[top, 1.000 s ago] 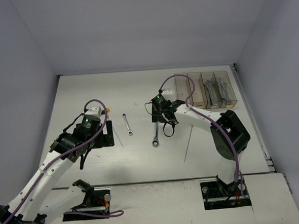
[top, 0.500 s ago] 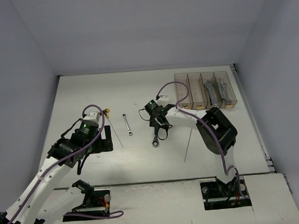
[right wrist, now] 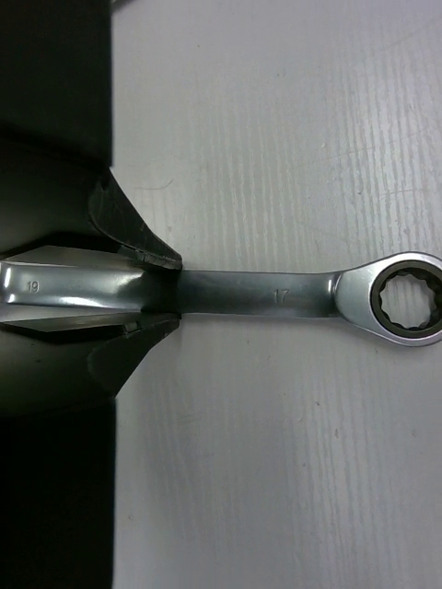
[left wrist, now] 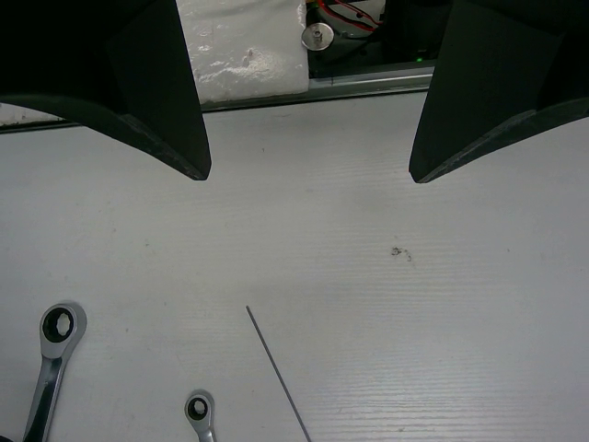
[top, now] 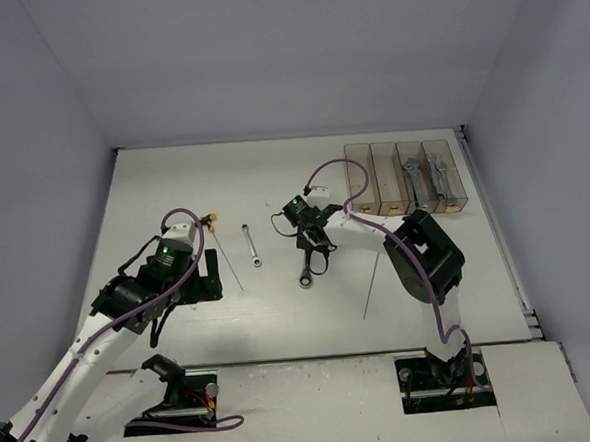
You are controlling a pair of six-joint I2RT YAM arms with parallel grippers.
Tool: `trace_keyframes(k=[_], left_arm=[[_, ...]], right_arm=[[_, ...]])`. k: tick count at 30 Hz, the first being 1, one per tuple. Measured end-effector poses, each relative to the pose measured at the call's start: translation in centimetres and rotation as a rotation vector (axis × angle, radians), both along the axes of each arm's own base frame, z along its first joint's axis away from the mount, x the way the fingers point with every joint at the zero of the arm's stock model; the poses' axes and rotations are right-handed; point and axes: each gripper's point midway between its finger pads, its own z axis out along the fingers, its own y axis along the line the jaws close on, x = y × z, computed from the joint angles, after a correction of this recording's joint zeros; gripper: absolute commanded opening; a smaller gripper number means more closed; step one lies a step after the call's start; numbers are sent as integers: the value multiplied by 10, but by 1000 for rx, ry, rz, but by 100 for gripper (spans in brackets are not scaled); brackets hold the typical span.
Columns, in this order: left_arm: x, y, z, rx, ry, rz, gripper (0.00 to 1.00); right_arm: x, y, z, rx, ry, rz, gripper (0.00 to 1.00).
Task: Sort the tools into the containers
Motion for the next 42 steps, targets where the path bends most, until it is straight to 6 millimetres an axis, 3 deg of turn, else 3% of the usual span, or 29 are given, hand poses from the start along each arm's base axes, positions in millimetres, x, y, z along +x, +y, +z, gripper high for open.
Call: trace_keyframes(k=[7, 12, 17, 22, 27, 31, 42], left_arm=[[-5, 2, -1, -8, -3, 1, 87], [-6, 3, -2, -6, 1, 2, 87], [-5, 2, -5, 4, 16, 1, 87], [-4, 2, -10, 19, 41, 1, 87], [-4, 1, -12, 23, 48, 1, 87], [-4, 1, -12, 23, 48, 1, 87], [-4, 1, -12, 23, 48, 1, 87]], right_arm=[[-6, -8, 0, -94, -7, 185, 0], [-19, -28, 0, -148, 13, 262, 16], [-23, -31, -1, -130, 43, 282, 30], [-25, -32, -1, -113, 82, 277, 34], [-25, -31, -2, -94, 115, 249, 28], [-25, -26, -3, -79, 133, 246, 1], [-20, -22, 0, -91, 141, 312, 0]])
